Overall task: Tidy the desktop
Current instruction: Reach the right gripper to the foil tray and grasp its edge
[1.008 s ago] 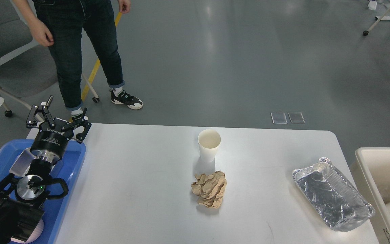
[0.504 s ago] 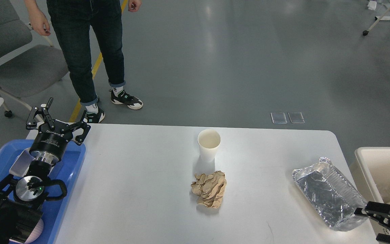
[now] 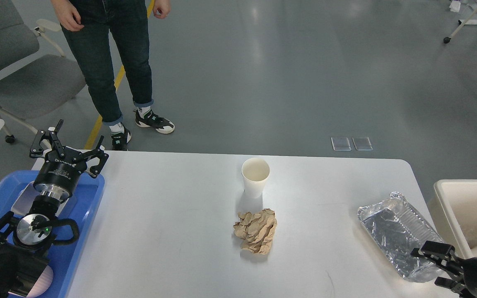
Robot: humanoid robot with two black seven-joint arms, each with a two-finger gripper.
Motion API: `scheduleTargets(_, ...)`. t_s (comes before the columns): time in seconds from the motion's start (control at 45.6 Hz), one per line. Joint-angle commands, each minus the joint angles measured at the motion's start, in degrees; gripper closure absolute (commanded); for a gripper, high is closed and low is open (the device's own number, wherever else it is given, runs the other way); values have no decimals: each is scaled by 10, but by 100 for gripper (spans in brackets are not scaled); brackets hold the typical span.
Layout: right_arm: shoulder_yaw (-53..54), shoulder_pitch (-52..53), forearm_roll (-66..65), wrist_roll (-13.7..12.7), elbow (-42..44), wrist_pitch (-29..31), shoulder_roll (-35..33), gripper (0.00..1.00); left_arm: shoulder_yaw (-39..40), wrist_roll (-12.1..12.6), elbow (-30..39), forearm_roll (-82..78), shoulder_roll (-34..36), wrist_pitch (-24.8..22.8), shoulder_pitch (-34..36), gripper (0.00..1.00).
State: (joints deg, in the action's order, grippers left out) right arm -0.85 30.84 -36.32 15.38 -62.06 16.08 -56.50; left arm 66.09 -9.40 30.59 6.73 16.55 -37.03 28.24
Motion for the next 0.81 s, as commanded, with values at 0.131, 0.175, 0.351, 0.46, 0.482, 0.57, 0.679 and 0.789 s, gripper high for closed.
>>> scheduleTargets(0.131, -2, -1, -2, 0, 36, 4, 15, 43, 0, 0, 0, 0, 5, 0, -2, 2)
scheduleTargets(0.175, -3, -2, -2, 0, 45, 4, 16, 64, 0, 0, 0, 0, 5, 0, -2, 2)
scheduleTargets(0.351, -3, -5, -2, 1, 81, 7, 31, 100, 0, 0, 0, 0, 5, 0, -2, 2)
scheduleTargets(0.46, -3, -2, -2, 1, 87, 6, 48, 100, 0, 0, 0, 0, 5, -1, -5, 2)
scheduleTargets(0.482, -2, -1, -2, 1, 87, 7, 50, 100, 0, 0, 0, 0, 5, -1, -6, 2)
scheduleTargets(0.57, 1, 1, -1, 1, 87, 9, 60, 100, 0, 0, 0, 0, 8, -2, -8, 2)
scheduleTargets(0.679, 2, 1, -1, 1, 85, 8, 68, 100, 0, 0, 0, 0, 14, -3, -9, 2)
scheduleTargets(0.789, 4, 1, -2, 2, 85, -3, 76, 100, 1, -1, 0, 0, 18, -5, -13, 2)
